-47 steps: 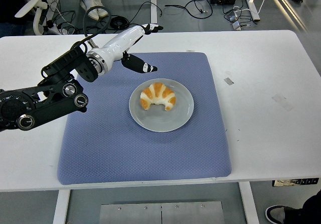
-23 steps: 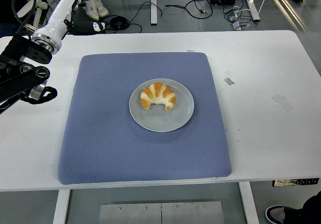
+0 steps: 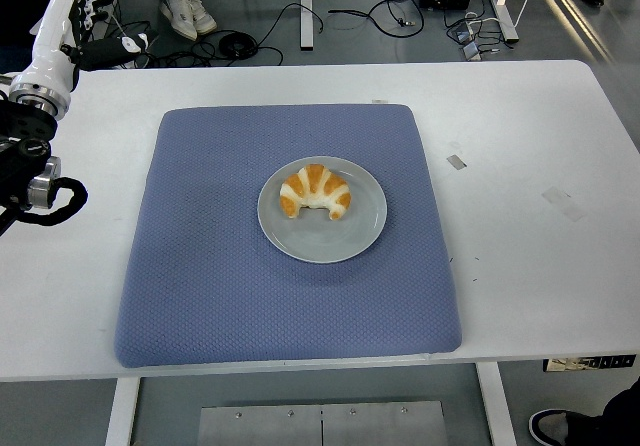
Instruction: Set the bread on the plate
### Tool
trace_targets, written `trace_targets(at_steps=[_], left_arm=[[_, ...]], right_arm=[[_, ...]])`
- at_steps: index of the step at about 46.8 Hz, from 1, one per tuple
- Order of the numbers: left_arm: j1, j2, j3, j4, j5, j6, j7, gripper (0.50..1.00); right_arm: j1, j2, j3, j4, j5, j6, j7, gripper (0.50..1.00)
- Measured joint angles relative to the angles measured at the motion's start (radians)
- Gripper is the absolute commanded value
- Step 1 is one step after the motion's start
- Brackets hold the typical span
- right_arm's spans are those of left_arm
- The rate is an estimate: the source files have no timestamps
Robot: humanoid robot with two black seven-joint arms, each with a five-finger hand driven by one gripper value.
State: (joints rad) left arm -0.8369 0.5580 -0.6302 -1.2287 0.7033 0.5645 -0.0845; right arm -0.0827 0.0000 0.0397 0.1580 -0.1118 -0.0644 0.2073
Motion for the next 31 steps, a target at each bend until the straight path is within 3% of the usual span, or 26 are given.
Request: trace_targets(at_steps=[31], left_arm=[[0.016, 0.014, -0.022, 0.029, -0.041, 0.002, 0.0, 0.877]], right_arm=[[0.005, 0.0, 0.001, 0.012, 0.0, 0.001, 0.0, 1.0]])
